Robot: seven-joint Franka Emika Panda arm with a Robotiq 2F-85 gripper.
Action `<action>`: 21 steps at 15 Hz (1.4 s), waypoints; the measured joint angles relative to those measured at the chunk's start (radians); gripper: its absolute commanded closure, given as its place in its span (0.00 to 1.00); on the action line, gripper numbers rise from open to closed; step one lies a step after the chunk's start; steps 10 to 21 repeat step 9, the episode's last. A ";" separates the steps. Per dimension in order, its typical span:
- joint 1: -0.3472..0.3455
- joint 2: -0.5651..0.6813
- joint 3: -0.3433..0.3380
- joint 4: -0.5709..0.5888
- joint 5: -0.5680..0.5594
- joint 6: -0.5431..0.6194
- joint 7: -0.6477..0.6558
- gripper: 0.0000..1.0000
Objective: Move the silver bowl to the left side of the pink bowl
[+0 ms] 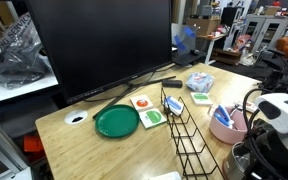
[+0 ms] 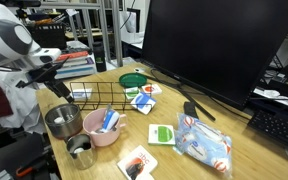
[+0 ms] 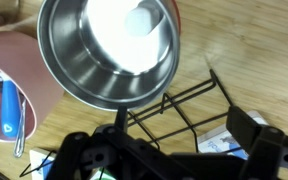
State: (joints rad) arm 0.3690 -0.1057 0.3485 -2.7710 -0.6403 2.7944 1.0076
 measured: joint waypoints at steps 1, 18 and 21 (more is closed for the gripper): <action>0.009 -0.014 -0.001 0.002 0.000 0.000 0.000 0.00; 0.032 -0.047 -0.002 -0.003 -0.003 0.000 0.001 0.00; 0.032 -0.047 -0.002 -0.003 -0.003 0.000 0.001 0.00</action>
